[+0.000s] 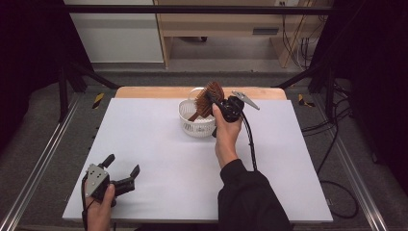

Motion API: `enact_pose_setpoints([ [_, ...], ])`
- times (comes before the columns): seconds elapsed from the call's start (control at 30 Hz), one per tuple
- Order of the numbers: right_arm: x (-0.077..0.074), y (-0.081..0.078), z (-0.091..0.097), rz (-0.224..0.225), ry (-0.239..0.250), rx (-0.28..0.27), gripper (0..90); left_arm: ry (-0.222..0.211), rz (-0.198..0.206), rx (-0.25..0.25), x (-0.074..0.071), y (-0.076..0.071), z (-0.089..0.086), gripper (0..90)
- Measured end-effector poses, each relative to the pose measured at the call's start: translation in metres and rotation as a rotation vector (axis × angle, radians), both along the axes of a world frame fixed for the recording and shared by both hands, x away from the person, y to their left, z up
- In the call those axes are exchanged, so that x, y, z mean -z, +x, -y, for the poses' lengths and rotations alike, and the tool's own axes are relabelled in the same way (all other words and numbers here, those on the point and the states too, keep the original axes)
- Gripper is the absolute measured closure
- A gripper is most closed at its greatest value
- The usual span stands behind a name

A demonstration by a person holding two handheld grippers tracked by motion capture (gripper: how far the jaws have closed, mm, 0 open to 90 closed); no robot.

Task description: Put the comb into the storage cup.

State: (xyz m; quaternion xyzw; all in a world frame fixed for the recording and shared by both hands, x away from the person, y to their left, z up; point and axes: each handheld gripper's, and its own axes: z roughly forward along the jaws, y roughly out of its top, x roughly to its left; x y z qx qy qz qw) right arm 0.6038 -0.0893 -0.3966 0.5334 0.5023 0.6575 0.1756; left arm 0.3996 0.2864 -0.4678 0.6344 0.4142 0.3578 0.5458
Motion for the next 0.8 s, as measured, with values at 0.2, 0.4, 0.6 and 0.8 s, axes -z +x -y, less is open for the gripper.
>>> enact_pose_setpoints([
  [0.2,0.0,0.0,0.002,0.001,-0.015,-0.008,49.8,-0.002,0.0,-0.004,0.0,0.0,0.0,2.0],
  [0.4,0.001,0.001,0.007,-0.009,-0.034,-0.019,48.6,0.001,0.001,-0.001,0.0,0.0,0.0,2.0],
  [0.6,0.002,0.003,0.011,-0.014,-0.052,-0.027,46.5,0.0,-0.001,-0.002,0.0,0.0,0.0,2.0],
  [0.8,0.005,0.005,0.016,-0.03,-0.072,-0.029,44.7,-0.001,-0.001,-0.004,0.0,0.0,0.0,2.0],
])
